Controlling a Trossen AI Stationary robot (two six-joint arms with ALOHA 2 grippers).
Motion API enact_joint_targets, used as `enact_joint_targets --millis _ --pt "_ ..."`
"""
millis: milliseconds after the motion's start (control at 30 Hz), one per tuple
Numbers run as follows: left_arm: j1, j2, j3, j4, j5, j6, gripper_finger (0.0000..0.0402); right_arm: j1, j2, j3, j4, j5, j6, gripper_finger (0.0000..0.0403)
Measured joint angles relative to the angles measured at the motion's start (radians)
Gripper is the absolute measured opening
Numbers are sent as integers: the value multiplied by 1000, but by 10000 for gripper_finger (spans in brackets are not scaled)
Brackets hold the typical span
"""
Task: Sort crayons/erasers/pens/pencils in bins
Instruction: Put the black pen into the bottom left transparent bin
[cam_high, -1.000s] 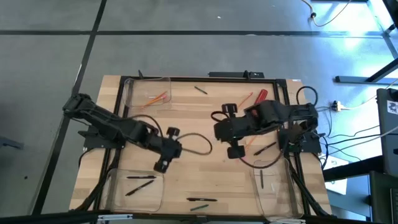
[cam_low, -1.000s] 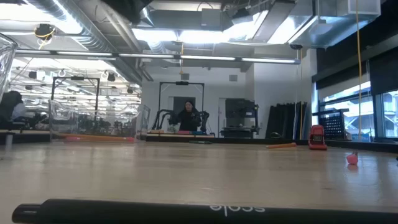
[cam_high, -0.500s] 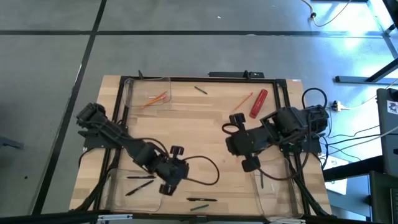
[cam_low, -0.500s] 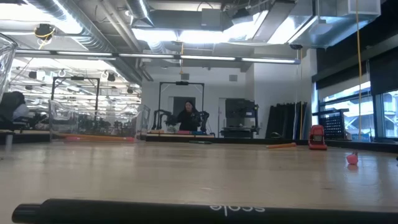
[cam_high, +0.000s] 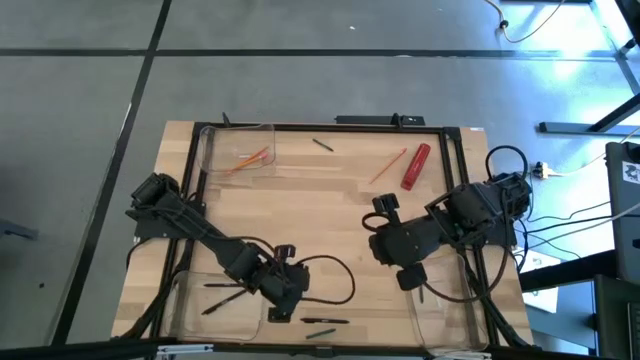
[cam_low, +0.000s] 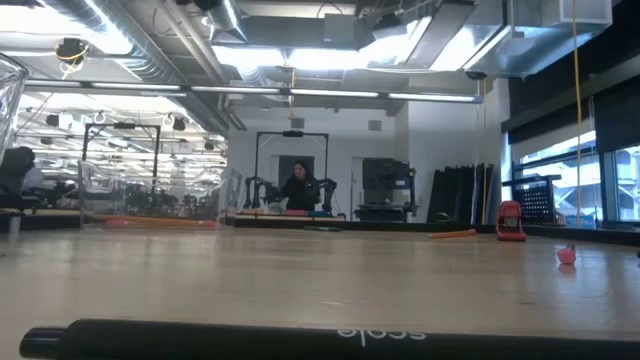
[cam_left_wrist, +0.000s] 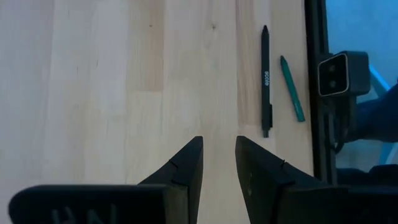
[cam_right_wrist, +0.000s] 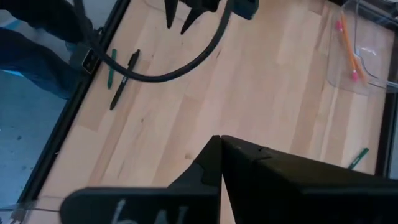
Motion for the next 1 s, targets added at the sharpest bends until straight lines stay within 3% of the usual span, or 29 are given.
enact_joint_targets --millis 433,767,1000 --pt "6 -1 0 11 4 -48 72 19 0 0 1 0 3 10" --pt "13 -1 0 7 7 -122 111 19 0 0 1 0 1 10" --pt "4 1 -6 45 -2 -49 115 19 0 0 1 0 0 10"
